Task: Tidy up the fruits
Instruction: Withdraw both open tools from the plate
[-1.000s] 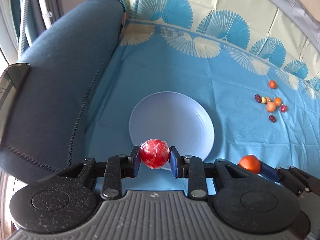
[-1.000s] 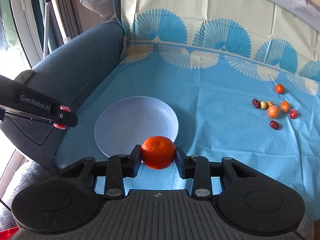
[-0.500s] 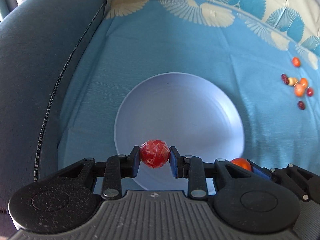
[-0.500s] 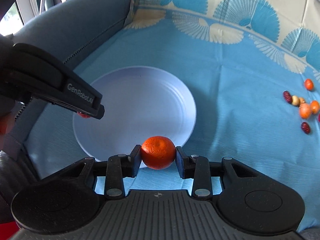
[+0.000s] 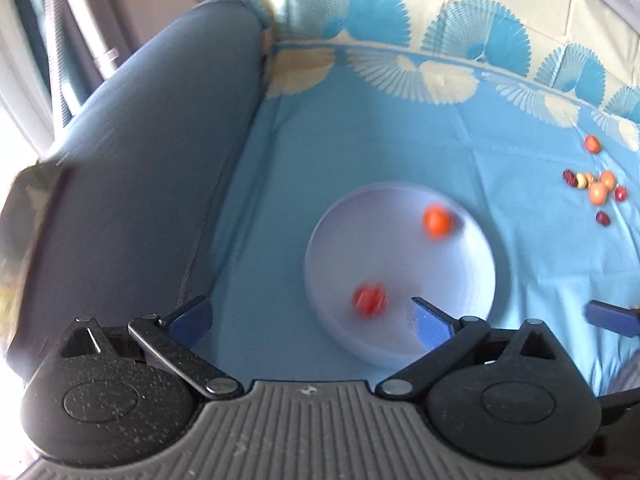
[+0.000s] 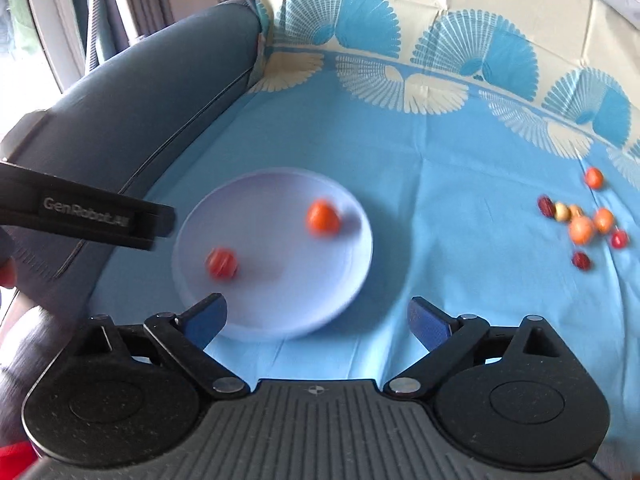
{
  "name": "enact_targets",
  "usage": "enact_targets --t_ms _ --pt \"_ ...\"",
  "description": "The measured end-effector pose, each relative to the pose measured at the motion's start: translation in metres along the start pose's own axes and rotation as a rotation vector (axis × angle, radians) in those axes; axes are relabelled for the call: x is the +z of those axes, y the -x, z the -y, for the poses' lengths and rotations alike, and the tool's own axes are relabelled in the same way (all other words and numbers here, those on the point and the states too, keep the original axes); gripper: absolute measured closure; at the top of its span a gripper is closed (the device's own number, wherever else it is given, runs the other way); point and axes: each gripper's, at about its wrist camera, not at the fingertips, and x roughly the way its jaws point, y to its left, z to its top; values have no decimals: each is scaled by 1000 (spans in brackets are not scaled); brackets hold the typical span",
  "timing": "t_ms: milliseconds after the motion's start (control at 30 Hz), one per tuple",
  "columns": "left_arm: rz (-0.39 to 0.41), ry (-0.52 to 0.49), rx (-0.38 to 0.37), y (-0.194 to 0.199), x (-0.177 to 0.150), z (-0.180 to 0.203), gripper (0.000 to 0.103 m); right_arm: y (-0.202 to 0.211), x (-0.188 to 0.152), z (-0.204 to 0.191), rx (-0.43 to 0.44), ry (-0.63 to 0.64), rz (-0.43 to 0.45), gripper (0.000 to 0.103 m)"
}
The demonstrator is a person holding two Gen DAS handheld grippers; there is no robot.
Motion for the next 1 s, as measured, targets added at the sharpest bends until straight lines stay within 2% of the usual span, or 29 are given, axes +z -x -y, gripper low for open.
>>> enact_targets --t_ms 100,167,367,467,800,1000 --pt "-29 29 -3 25 -22 -5 0 28 -19 -7 1 5 -8 4" --pt "-21 45 -19 41 -32 -10 0 47 -28 -14 0 21 13 3" --pt "86 52 -38 89 -47 -10 0 94 -37 -23 -70 44 159 1" --pt "142 70 -42 112 -58 -9 0 114 -44 -27 -89 64 197 1" --pt "173 71 -24 153 -80 1 0 166 -61 -36 -114 89 321 1" --pt "186 49 -33 168 -91 8 0 178 -70 -31 -124 74 341 1"
